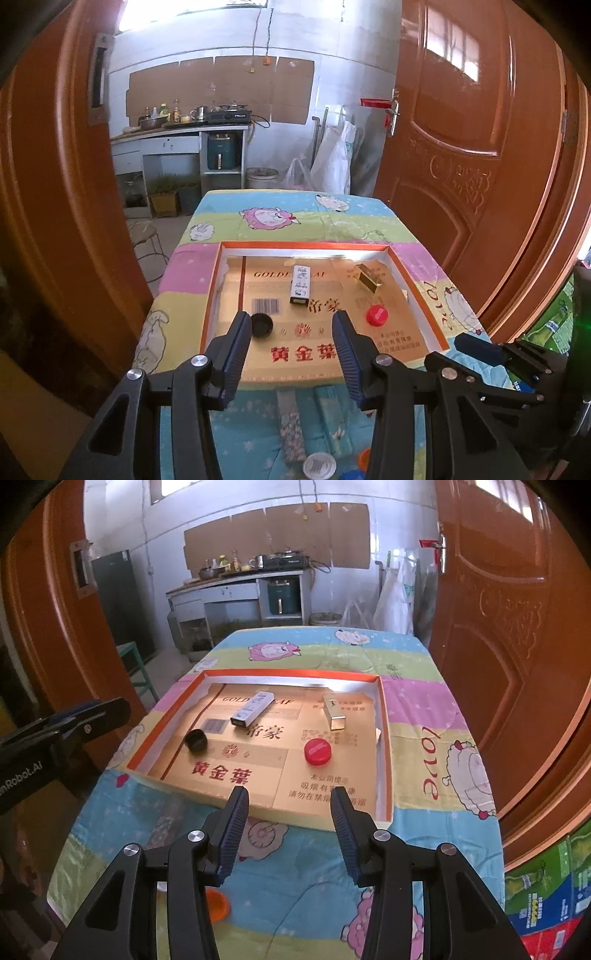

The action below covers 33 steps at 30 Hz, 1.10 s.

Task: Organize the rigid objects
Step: 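Move both tools back toward the orange caps on the cloth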

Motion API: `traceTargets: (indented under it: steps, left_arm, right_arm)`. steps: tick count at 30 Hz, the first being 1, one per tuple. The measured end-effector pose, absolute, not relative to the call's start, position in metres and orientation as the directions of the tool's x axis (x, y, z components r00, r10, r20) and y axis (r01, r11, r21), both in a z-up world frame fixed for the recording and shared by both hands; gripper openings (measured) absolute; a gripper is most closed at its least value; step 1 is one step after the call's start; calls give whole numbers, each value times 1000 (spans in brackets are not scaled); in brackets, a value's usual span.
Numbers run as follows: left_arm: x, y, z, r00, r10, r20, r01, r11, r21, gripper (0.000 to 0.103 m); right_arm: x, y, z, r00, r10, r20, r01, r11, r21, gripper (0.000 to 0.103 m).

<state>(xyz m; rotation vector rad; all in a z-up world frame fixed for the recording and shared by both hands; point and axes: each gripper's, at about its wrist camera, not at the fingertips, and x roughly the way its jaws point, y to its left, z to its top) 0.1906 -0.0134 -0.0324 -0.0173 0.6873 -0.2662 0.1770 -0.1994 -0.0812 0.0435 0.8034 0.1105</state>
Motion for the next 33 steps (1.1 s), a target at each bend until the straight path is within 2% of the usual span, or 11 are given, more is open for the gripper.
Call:
traceTargets:
  steps: [16,33]
  left_arm:
    - [148,4,-41,741,-257,-621,241,964,-112,46]
    - [96,11,-94,721,-277,-635,263,957,-119,46]
  right_arm:
    - [138,-182,-76,697,107,-709,-95,994,56,48]
    - [104,-175,-95,698,122,-706,-112,992,60,48]
